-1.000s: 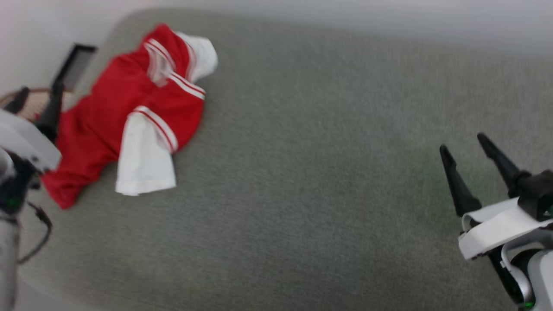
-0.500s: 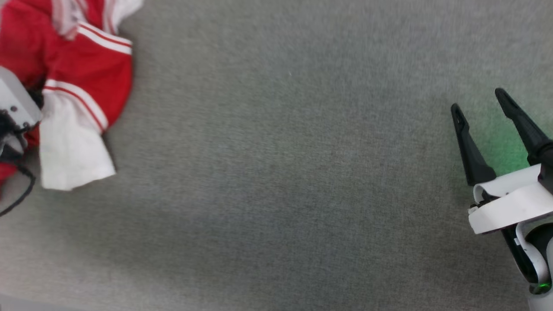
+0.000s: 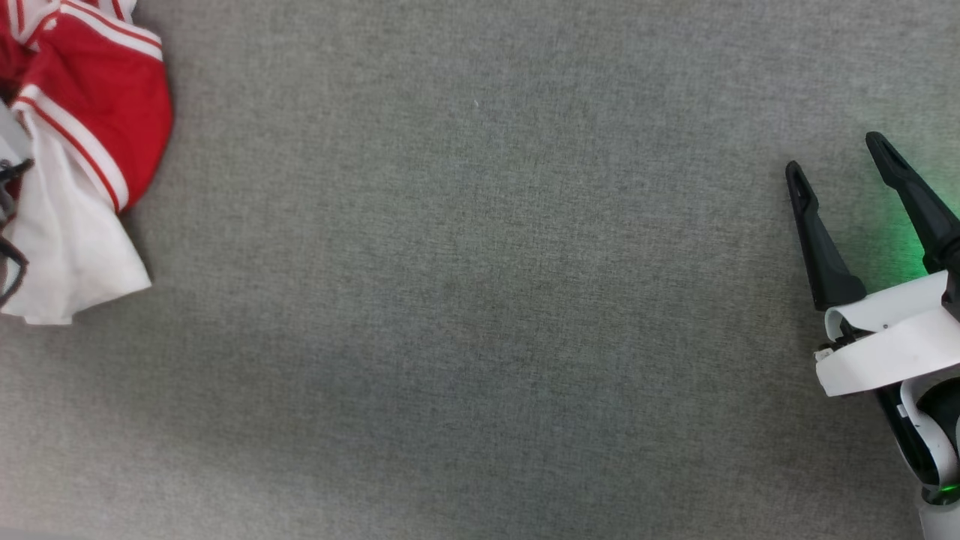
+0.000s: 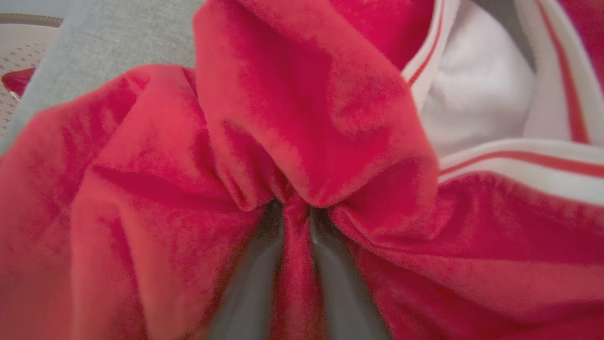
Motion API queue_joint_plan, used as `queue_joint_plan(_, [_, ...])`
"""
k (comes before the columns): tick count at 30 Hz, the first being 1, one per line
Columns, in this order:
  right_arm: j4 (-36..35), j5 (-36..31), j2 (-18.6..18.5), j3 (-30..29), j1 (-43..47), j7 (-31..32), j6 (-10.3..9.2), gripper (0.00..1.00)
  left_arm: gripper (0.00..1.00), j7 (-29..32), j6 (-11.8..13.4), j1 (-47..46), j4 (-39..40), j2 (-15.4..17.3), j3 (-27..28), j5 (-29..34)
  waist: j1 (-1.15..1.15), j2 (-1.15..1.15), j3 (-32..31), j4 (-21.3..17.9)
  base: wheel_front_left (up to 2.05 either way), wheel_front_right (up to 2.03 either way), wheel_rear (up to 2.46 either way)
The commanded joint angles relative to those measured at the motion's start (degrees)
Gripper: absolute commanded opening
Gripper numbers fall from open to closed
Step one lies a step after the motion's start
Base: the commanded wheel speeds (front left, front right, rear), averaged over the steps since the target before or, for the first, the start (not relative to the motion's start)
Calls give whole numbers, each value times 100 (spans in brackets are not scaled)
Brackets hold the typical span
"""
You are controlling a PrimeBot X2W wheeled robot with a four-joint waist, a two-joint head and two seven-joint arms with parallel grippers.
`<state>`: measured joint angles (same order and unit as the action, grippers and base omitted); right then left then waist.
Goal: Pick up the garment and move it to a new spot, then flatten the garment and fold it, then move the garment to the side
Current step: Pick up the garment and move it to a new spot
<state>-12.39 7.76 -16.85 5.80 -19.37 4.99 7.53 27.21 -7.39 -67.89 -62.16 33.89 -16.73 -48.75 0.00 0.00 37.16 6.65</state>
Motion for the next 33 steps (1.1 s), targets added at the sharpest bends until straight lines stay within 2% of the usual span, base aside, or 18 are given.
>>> queue_joint_plan(1, [25, -10, 19, 2, -37, -32, -8, 100, 0, 37, -8, 329, -151, -349, -199, 1, 0, 0, -132, 23, 0, 0, 0])
queue_joint_plan(6, [227, 62, 80, 27, 63, -167, -8, 100, 0, -462, -16, 155, 182, -52, -349, -189, 0, 0, -572, 49, 0, 0, 0])
queue_joint_plan(9, [430, 141, 138, 42, 163, -280, -8, 100, 0, -742, -9, 113, 395, 196, -561, -176, 0, 0, -928, 65, 0, 0, 0])
queue_joint_plan(21, [1136, 411, 404, 33, 596, -773, -8, 100, 0, -1545, -7, -201, 1552, 755, -1325, 83, 0, 0, -2302, 165, 0, 0, 0])
queue_joint_plan(30, [1437, 517, 548, -13, 763, -1024, -8, 100, 0, -1103, 51, -150, 2874, 976, -1494, 62, 0, 0, -2905, 108, 0, 0, 0])
queue_joint_plan(33, [1498, 531, 572, -105, 826, -1075, -8, 100, 0, -819, 187, 21, 3526, 1044, -1514, -44, 0, 0, -3007, 27, 0, 0, 0])
